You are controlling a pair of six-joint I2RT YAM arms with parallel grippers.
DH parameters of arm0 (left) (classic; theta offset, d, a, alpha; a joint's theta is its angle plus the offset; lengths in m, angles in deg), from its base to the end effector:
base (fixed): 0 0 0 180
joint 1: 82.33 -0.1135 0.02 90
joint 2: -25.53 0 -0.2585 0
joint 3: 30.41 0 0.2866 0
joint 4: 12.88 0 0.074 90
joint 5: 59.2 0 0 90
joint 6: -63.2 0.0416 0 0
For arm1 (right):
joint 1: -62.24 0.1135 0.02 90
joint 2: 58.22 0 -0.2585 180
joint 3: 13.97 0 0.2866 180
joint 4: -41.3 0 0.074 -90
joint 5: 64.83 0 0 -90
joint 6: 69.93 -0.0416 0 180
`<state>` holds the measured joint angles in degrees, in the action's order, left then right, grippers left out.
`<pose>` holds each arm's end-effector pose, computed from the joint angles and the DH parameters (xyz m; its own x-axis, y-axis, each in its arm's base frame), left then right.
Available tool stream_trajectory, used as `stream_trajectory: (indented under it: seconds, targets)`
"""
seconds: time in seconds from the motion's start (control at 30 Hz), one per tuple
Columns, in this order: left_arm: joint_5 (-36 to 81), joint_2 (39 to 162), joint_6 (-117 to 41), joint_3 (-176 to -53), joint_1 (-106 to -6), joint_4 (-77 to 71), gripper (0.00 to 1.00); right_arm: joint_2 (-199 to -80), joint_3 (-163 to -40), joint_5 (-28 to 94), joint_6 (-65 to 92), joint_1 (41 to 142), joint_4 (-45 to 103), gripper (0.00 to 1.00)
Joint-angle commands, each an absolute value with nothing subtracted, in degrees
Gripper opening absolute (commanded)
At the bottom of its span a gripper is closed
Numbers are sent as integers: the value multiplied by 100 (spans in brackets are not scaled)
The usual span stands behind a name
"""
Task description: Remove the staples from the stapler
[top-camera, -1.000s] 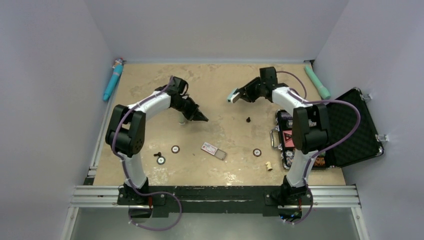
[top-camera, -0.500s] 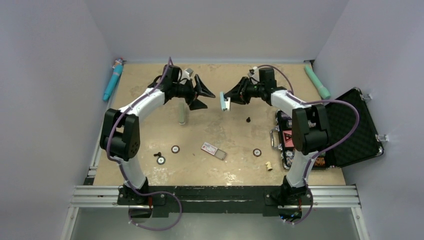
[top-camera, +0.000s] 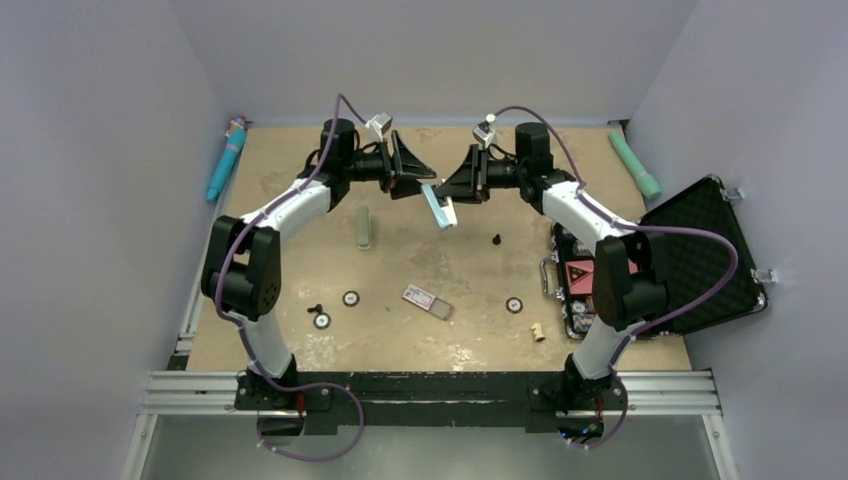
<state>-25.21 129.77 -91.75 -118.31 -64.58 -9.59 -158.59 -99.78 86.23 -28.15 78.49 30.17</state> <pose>0.4183 -0.1701 0.2508 -0.9637 -0.2233 -0.1465 0.0972 0.2174 -0.9712 0.4014 0.1549 0.2549 -0.9429 0.1010 -0.3175 -0.2843 0.2530 0.9248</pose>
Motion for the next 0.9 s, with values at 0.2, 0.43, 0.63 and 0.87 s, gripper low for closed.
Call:
stream_trajectory:
  seconds: [0.2, 0.43, 0.63, 0.87]
  targets:
    - [-3276, 13114, -10119, -11686, -6414, -2894, 57, -15689, -9832, 8770, -3785, 7894, 4275, 0]
    - [-3455, 13057, -10636, -11349, -6414, -3663, 44, -15726, -9960, 8508, -3949, 7900, 4349, 0]
    - [-3579, 13069, -10840, -11193, -6414, -3938, 29, -15659, -9836, 8169, -4257, 7843, 4525, 0]
    - [-3391, 12894, -10207, -10946, -6414, -2968, 8, -15357, -9369, 7749, -4562, 7489, 4631, 0]
